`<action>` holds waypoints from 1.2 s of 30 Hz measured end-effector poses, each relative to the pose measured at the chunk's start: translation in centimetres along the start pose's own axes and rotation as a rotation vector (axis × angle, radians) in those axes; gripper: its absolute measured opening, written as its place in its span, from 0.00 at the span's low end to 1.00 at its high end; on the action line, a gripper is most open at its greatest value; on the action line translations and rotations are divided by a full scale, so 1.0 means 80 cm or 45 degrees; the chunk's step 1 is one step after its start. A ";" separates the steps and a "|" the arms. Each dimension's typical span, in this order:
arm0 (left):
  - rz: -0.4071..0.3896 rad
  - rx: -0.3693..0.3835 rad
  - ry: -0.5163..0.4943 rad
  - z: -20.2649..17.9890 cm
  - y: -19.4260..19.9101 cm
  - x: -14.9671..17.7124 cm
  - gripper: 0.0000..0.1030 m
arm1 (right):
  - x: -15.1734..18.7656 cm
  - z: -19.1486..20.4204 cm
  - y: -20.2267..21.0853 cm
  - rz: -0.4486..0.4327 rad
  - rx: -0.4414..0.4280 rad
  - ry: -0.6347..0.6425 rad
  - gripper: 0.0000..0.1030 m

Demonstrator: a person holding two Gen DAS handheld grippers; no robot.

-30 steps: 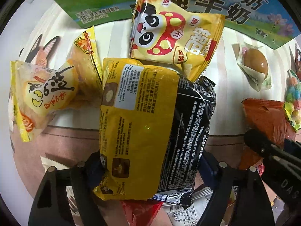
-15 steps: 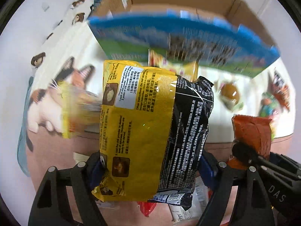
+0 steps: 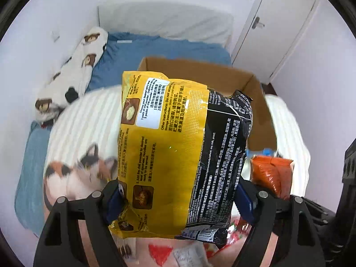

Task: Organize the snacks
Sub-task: 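Carry both packets into the cardboard box and open both tools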

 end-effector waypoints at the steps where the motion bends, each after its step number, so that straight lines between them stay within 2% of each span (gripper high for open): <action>1: -0.012 -0.003 -0.002 -0.007 -0.001 -0.005 0.79 | -0.013 0.002 0.001 -0.011 0.000 -0.001 0.46; 4: -0.019 0.018 0.019 -0.016 -0.008 -0.035 0.79 | -0.049 -0.002 0.001 -0.054 0.025 0.011 0.46; 7: -0.001 0.027 0.038 -0.003 -0.032 -0.062 0.79 | -0.086 0.003 -0.010 -0.083 0.059 0.028 0.46; 12: 0.078 0.058 0.103 -0.001 -0.073 -0.088 0.79 | -0.141 0.018 -0.040 -0.093 0.109 0.055 0.46; 19: 0.235 0.135 0.246 0.018 -0.144 -0.105 0.79 | -0.184 0.035 -0.111 0.024 0.122 0.099 0.46; 23: 0.316 0.137 0.290 0.021 -0.177 -0.107 0.79 | -0.198 0.032 -0.156 0.111 0.116 0.102 0.46; 27: 0.409 0.118 0.279 0.024 -0.214 -0.113 0.79 | -0.214 0.022 -0.198 0.195 0.105 0.095 0.46; 36: 0.572 0.095 0.234 0.008 -0.276 -0.120 0.79 | -0.261 0.005 -0.247 0.241 0.147 0.120 0.46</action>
Point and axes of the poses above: each gripper's, at about its wrist camera, not at the fingertips, and y roughly against the way its jaws point, z to its left, x to its underside, the point moved 9 cm from there along -y, roughly the way its jaws point, and after that the axes turned 12 degrees about x, right-handed, at the moved point
